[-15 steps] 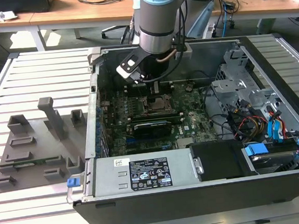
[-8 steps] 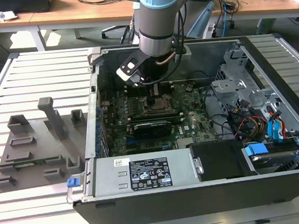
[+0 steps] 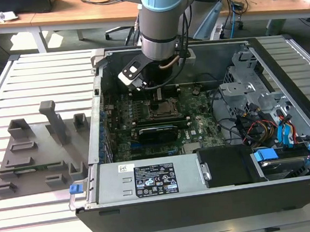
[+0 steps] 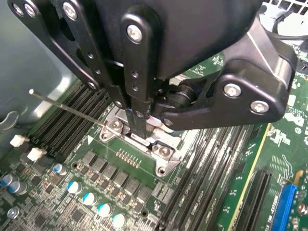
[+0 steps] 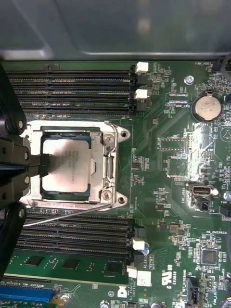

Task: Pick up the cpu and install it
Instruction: 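Close the cpu cover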

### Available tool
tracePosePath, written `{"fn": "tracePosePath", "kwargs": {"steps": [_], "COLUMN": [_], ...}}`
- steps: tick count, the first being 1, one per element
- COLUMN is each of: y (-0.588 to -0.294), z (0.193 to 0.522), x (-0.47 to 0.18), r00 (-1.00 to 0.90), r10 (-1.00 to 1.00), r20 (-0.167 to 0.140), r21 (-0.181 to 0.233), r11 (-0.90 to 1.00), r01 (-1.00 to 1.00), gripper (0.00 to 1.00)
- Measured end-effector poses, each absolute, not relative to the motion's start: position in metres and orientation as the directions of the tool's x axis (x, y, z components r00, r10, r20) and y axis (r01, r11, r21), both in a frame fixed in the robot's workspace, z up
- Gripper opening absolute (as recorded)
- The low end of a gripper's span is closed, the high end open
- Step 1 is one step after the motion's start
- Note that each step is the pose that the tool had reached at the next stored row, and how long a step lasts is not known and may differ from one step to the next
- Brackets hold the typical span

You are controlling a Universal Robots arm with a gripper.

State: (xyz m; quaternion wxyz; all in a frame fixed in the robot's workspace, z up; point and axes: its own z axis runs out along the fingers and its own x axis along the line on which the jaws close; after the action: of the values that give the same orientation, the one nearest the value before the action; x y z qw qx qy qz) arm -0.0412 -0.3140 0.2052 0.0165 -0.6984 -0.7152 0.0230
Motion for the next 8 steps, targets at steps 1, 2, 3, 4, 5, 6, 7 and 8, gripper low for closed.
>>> {"fn": "tracePosePath", "kwargs": {"steps": [1,2,3,4,5,6,7,8], "y": [-0.314,-0.314,-0.314,-0.314,-0.314,-0.314,-0.314,-0.314], "z": [0.204,0.204,0.203,0.203,0.203,0.203,0.204,0.206], "x": [-0.041,-0.041,-0.037,-0.031,-0.024,-0.017,-0.014,-0.013], "r00": [-0.024,-0.024,-0.023,-0.024,-0.024,-0.024,-0.024,-0.024], "r10": [1.000,1.000,1.000,1.000,1.000,1.000,1.000,1.000], "r20": [-0.009,-0.009,-0.009,-0.009,-0.009,-0.009,-0.010,-0.011], "r21": [-0.056,-0.057,-0.057,-0.056,-0.056,-0.056,-0.056,-0.056], "r11": [0.023,0.023,0.023,0.023,0.023,0.023,0.023,0.024], "r01": [0.998,0.998,0.998,0.998,0.998,0.998,0.998,0.998], "gripper": [0.11,0.11,0.11,0.11,0.11,0.11,0.11,0.11]}}
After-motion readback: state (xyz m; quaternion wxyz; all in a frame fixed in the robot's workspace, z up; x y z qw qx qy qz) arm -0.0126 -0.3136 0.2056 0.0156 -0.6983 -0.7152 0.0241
